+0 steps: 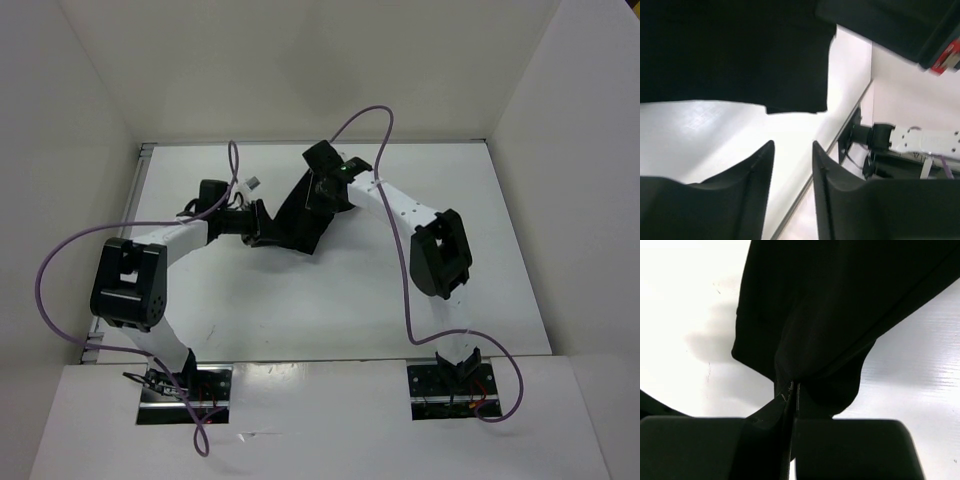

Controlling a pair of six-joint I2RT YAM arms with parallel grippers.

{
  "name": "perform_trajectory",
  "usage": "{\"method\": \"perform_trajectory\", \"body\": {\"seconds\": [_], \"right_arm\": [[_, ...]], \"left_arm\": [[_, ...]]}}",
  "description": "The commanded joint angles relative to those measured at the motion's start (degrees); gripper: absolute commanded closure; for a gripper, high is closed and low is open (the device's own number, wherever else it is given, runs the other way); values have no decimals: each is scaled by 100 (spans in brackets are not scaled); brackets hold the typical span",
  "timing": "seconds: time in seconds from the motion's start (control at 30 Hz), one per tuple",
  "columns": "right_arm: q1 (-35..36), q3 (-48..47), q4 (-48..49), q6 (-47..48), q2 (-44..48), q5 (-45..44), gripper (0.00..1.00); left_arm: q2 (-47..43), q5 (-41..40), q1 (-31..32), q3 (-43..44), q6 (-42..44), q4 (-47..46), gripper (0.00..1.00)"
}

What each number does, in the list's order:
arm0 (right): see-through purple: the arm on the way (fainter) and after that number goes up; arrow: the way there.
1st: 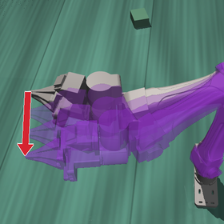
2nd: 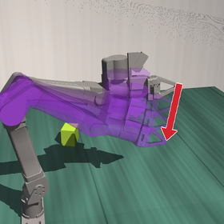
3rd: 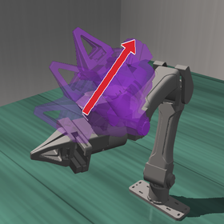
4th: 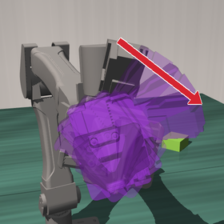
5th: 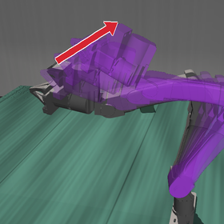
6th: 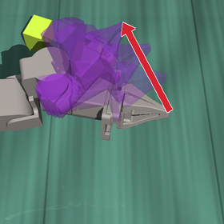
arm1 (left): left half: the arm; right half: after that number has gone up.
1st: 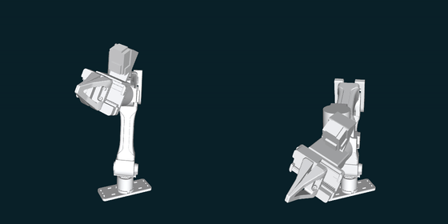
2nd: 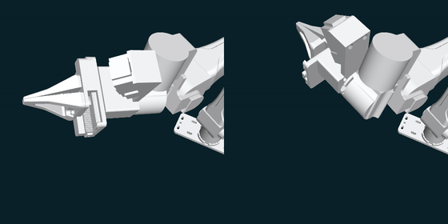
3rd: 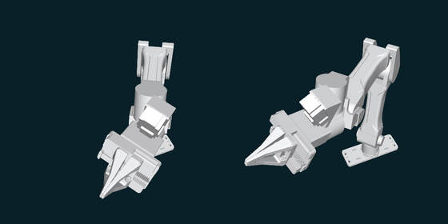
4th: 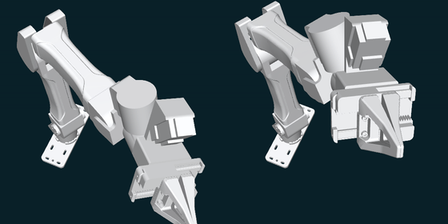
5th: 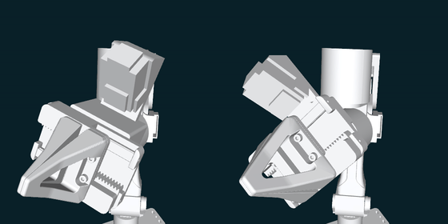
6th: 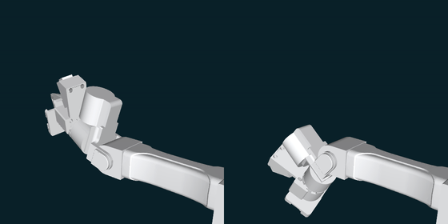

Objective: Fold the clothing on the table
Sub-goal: Flatten the skirt out

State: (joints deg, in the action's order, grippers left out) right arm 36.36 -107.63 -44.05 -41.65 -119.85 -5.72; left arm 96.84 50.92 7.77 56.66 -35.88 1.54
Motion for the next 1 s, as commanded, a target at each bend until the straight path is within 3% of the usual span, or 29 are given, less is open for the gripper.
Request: {"method": "perform_trajectory", "body": {"seconds": [0.0,0.23,0.33,0.6,0.7,0.97], "right_arm": [[3,-3,222,52,-108,115,100],[3,50,274,104,-161,167,100],[3,50,274,104,-161,228,100],[3,208,222,156,-108,176,100],[3,321,222,157,-108,176,100],[3,436,222,210,-56,176,100]], "left_arm": [[-235,376,347,-94,327,29,58],[-130,-730,813,-103,573,522,64],[-77,-1144,884,-155,310,488,56],[-367,-1461,884,-331,-762,-206,42],[-630,-1874,884,-463,-1105,-408,41],[-350,-1664,884,-717,-1843,-1015,41]]}}
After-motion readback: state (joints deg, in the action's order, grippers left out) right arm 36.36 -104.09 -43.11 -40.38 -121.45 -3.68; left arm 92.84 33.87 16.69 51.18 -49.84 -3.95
